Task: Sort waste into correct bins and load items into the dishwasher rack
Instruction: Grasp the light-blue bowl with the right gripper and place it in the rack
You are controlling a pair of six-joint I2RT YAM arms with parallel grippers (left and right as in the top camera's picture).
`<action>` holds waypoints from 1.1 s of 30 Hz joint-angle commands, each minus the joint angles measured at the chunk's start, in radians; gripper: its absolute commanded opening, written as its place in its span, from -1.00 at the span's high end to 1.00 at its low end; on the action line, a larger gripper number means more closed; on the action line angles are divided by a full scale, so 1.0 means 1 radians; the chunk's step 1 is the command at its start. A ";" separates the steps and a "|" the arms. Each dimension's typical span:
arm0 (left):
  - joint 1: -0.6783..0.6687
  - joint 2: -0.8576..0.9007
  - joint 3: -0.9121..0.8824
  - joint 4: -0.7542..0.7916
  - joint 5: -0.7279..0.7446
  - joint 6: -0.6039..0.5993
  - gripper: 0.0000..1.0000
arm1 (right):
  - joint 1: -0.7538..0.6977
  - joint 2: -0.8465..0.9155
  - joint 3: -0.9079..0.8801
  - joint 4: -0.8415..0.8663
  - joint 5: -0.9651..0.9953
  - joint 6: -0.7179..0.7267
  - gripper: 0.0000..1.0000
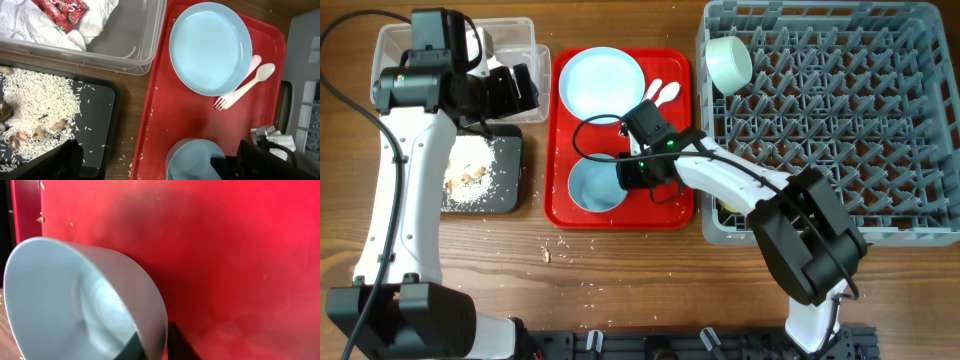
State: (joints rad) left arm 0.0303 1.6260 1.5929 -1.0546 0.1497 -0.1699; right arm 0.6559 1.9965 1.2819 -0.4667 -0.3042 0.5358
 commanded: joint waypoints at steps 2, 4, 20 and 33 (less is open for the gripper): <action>0.001 -0.003 0.014 0.003 -0.006 0.005 -1.00 | -0.029 0.002 0.031 -0.056 0.021 -0.019 0.91; 0.000 -0.003 0.014 0.002 -0.006 0.005 -1.00 | -0.069 -0.043 0.064 -0.117 0.074 -0.049 0.91; 0.001 -0.003 0.014 0.002 -0.006 0.005 -1.00 | -0.340 -0.536 0.152 -0.338 1.380 -0.663 0.91; 0.001 -0.003 0.014 0.002 -0.006 0.005 -0.99 | -0.148 -0.150 0.151 -0.019 1.621 -1.235 0.91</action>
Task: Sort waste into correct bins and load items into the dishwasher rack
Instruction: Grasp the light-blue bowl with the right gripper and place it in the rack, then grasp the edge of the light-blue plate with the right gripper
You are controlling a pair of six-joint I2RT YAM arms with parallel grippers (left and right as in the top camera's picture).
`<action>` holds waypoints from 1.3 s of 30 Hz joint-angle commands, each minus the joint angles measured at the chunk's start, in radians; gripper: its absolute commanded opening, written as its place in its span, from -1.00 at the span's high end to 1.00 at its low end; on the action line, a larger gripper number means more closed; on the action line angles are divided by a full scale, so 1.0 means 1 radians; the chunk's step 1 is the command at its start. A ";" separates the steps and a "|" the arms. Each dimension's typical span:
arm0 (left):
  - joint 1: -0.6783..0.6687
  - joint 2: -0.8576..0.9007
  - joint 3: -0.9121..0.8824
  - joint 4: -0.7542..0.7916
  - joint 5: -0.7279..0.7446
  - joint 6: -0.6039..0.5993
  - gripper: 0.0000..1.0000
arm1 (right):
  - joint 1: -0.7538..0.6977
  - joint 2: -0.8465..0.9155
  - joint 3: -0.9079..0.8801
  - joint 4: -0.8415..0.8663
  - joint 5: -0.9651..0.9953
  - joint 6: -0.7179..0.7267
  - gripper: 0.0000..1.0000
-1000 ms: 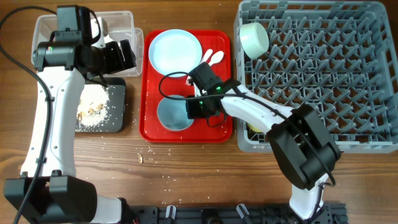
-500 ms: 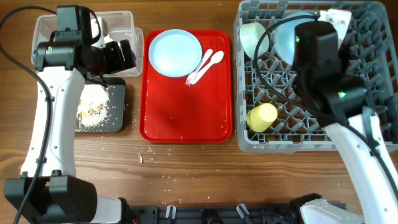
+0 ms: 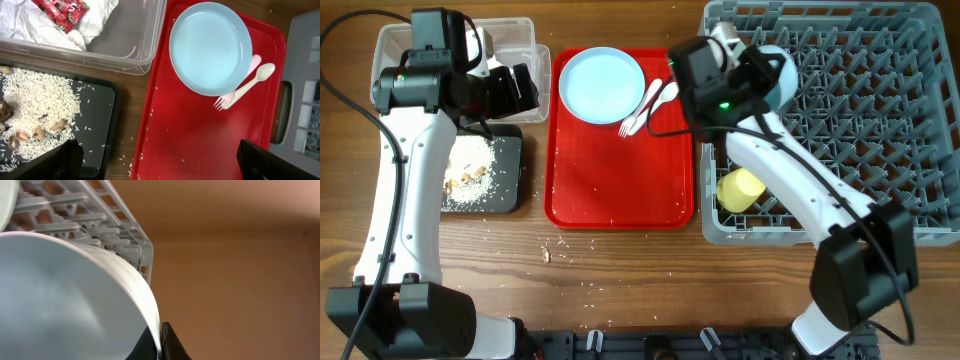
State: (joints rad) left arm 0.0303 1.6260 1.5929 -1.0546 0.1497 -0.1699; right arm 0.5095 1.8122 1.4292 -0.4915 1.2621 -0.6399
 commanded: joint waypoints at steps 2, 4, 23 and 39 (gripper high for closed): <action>0.001 -0.003 0.014 0.003 -0.006 0.005 -1.00 | -0.002 0.054 0.000 0.005 0.055 -0.059 0.91; 0.001 -0.003 0.014 0.002 -0.006 0.005 -1.00 | -0.002 0.059 -0.018 0.004 0.055 -0.058 0.91; 0.000 -0.003 0.014 0.002 -0.006 0.005 -1.00 | 0.128 0.062 -0.119 0.005 -0.106 0.002 0.57; 0.000 -0.003 0.014 0.003 -0.006 0.005 -1.00 | 0.145 -0.077 -0.099 0.371 -0.371 0.055 -1.00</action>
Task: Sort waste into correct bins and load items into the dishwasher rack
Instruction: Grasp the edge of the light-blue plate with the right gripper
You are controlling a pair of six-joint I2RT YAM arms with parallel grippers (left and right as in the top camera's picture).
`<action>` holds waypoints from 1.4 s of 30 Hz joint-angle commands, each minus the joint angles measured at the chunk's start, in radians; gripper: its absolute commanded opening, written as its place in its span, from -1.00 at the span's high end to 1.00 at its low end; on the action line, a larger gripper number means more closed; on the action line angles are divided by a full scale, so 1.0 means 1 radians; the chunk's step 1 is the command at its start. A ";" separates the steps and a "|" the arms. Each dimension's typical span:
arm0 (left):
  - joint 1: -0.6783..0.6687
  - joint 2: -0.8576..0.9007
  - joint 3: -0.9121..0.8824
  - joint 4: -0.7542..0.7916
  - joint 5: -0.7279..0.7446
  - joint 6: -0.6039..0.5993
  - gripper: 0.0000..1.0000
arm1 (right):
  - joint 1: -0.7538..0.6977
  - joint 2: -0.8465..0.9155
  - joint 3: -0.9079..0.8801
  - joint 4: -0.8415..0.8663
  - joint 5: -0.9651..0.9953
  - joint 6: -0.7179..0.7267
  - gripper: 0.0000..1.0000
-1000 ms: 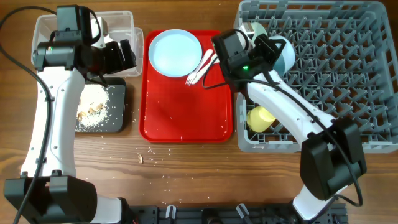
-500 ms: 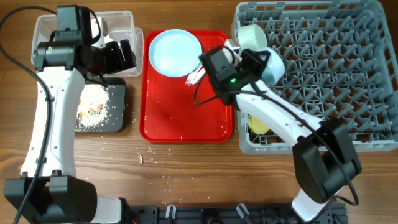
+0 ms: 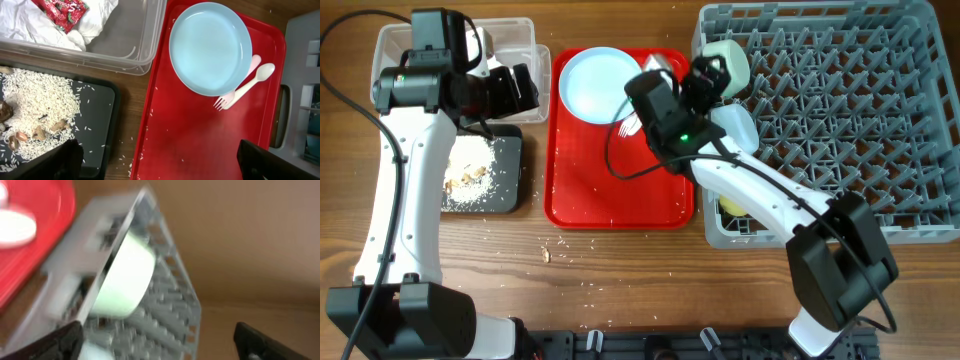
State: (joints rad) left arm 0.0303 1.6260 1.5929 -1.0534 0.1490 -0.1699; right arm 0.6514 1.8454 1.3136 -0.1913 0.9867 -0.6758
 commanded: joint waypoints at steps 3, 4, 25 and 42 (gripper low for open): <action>0.000 -0.003 0.014 0.002 -0.005 0.005 -1.00 | 0.004 -0.209 0.017 0.044 -0.378 0.377 -0.98; 0.000 -0.003 0.014 0.002 -0.005 0.005 -1.00 | 0.005 -0.234 0.017 -0.021 -0.555 0.486 -0.92; 0.000 -0.003 0.014 0.002 -0.005 0.006 -1.00 | -0.129 0.292 0.395 -0.297 -1.047 1.150 0.09; 0.000 -0.003 0.014 0.002 -0.005 0.006 -1.00 | -0.129 0.480 0.394 -0.206 -1.043 1.158 0.35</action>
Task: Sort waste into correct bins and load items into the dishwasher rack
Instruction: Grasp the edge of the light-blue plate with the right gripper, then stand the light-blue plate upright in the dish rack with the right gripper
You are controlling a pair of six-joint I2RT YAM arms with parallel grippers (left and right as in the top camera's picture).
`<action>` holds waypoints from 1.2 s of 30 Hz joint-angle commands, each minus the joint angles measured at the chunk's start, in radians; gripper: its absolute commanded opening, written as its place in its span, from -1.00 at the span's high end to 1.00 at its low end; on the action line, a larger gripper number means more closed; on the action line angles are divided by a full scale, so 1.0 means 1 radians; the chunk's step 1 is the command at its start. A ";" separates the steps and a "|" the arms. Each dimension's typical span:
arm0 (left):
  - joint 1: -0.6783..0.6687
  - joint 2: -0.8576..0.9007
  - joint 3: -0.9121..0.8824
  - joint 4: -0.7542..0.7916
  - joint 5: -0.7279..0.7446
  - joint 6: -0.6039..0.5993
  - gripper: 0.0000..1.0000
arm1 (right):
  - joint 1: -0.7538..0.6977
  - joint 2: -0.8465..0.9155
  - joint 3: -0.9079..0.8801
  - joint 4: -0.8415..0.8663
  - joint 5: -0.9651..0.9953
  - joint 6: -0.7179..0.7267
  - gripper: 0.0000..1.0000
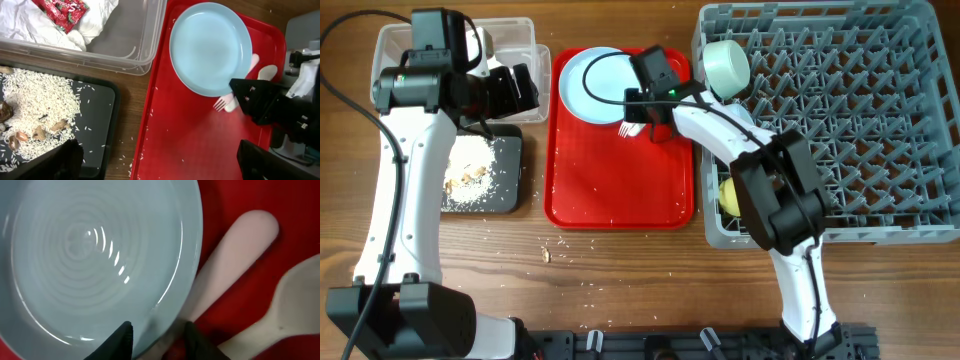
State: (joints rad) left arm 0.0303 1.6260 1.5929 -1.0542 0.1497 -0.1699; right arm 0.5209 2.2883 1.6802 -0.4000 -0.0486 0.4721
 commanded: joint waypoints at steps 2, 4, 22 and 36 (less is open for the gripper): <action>0.000 -0.003 0.014 0.002 -0.006 0.005 -1.00 | 0.001 0.037 0.027 0.003 -0.006 0.009 0.47; 0.000 -0.003 0.014 0.002 -0.006 0.005 -1.00 | 0.001 0.037 0.027 -0.003 -0.002 0.000 0.65; 0.000 -0.003 0.014 0.002 -0.006 0.005 -1.00 | -0.049 -0.262 0.027 -0.086 0.013 -0.220 0.91; 0.000 -0.003 0.014 0.002 -0.006 0.005 -1.00 | -0.258 -0.626 0.027 -0.231 1.014 -0.657 0.91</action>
State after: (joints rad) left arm 0.0303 1.6260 1.5929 -1.0538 0.1497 -0.1696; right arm 0.3061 1.6382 1.7027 -0.6308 0.8509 -0.0795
